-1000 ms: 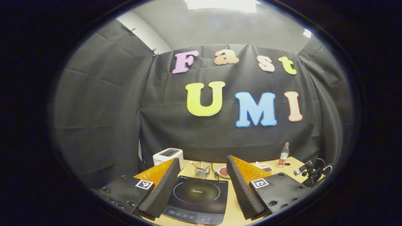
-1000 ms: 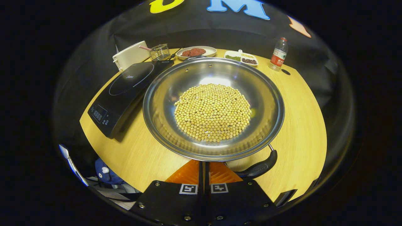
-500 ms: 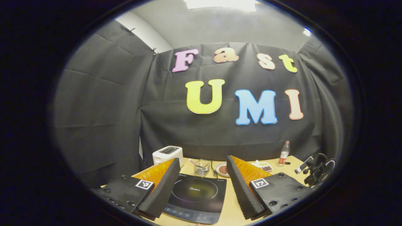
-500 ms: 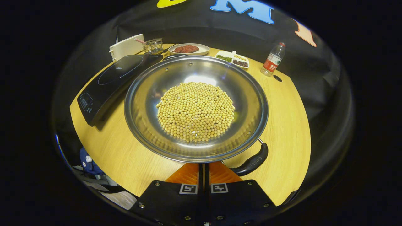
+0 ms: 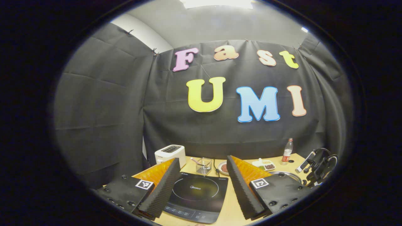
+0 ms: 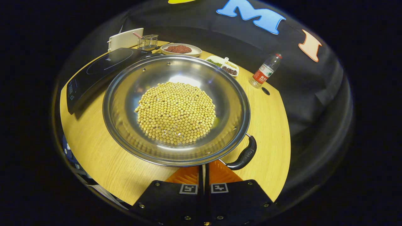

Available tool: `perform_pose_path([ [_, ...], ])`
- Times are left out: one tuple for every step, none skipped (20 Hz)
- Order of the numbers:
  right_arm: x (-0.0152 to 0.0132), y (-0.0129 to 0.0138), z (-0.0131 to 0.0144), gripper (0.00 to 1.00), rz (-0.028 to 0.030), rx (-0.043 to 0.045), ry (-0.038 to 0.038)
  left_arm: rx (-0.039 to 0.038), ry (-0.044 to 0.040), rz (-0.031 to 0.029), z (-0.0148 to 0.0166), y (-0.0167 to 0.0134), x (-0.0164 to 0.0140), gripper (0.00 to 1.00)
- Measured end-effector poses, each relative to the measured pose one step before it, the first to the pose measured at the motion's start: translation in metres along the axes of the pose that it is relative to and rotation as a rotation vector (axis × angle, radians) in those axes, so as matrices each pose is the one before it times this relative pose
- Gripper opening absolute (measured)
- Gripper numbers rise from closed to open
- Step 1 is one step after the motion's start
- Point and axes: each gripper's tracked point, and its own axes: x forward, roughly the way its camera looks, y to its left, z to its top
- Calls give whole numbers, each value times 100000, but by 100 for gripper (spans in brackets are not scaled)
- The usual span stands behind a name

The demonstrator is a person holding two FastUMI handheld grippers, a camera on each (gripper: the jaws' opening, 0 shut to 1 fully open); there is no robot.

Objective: First push the handle of the pot to place it horizontally, then grasp the pot with both hands and set it on the induction cooktop.

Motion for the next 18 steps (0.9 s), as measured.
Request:
perform_pose_path([
  [275,-388,302,1,-1071,-1652,-649,201,60,480,56,-91,25,99],
  [196,-291,207,1,-827,-1180,-592,217,51,478,-102,-80,31,99],
  [274,-320,275,1,-638,-686,-656,163,-6,553,36,-24,-22,99],
  [198,-301,229,1,-430,-301,-725,110,-64,588,-10,-102,69,99],
  [264,-350,308,1,-731,-235,-986,75,-24,664,-15,45,-14,99],
  [178,-318,320,1,-966,-31,-1310,29,33,680,21,-13,-15,99],
  [219,-346,409,1,-936,73,-1163,-8,-129,706,124,4,-34,99],
  [279,-191,227,1,-651,40,-872,40,-95,686,-82,-69,-85,99],
  [171,-209,301,1,-529,117,-677,43,-171,678,87,-53,5,99],
  [199,-220,102,1,-575,360,-693,31,-150,594,49,-48,-120,99],
  [105,-126,134,1,-186,323,-414,30,-84,383,87,-75,-11,99],
  [27,-146,16,1,-120,369,-400,91,-141,274,7,-150,-135,99],
  [-28,-97,70,1,68,891,-484,275,-90,34,56,-196,11,98],
  [10,-176,-65,1,71,1387,-570,418,-158,-98,-36,-186,-49,97],
  [-83,-241,5,1,-85,1812,-442,455,-82,-163,44,-249,48,96],
  [-246,-252,-33,1,-109,2203,-579,302,-36,-363,131,-232,154,96],
  [-309,-389,62,1,-541,2492,-745,108,-136,-353,7,-265,49,95],
  [-318,-519,261,1,-655,2877,-1678,5,-176,-441,45,-354,43,94],
])
